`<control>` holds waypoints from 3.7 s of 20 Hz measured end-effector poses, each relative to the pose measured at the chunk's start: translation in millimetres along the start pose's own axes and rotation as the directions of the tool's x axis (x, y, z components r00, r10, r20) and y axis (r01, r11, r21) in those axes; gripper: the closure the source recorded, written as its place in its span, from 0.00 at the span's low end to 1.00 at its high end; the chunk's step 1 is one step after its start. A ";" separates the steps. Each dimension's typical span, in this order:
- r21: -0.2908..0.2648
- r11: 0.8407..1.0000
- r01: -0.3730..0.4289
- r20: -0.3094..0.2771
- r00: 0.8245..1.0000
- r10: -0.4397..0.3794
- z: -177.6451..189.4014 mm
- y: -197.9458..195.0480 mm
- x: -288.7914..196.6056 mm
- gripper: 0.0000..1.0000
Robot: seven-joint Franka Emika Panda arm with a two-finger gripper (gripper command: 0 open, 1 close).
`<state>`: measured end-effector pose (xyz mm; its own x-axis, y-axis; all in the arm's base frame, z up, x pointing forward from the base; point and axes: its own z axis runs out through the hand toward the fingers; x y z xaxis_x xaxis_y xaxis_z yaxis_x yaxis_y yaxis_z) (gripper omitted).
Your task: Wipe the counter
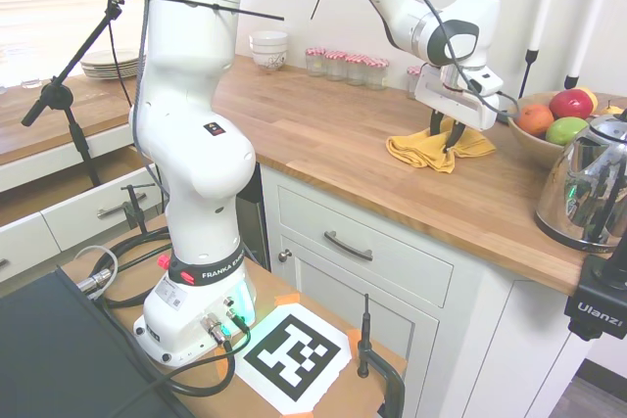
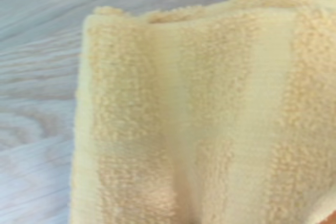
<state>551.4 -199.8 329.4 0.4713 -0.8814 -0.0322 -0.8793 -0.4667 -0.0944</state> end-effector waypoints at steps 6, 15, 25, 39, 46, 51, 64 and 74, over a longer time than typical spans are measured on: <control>0.008 1.000 -0.005 0.005 1.000 0.005 -0.7 -1.4 -1.4 1.00; 0.008 1.000 0.018 0.006 1.000 -0.018 -0.2 -11.5 -10.9 1.00; -0.049 0.985 0.168 -0.052 0.984 -0.171 11.2 -92.7 -149.8 1.00; -0.115 0.925 0.363 -0.129 0.917 -0.376 19.7 -131.5 -323.4 1.00; -0.146 0.890 0.432 -0.170 0.875 -0.453 25.5 -137.8 -390.0 1.00; -0.153 0.885 0.440 -0.177 0.869 -0.463 26.2 -137.8 -399.6 1.00; -0.137 0.928 0.347 -0.162 0.916 -0.366 19.6 -124.5 -297.7 1.00; -0.050 0.974 0.223 -0.088 0.970 -0.226 -3.4 -77.2 -140.7 1.00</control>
<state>552.8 -40.0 344.6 0.6503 -0.7557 0.0776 -0.7546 -0.6544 -0.0494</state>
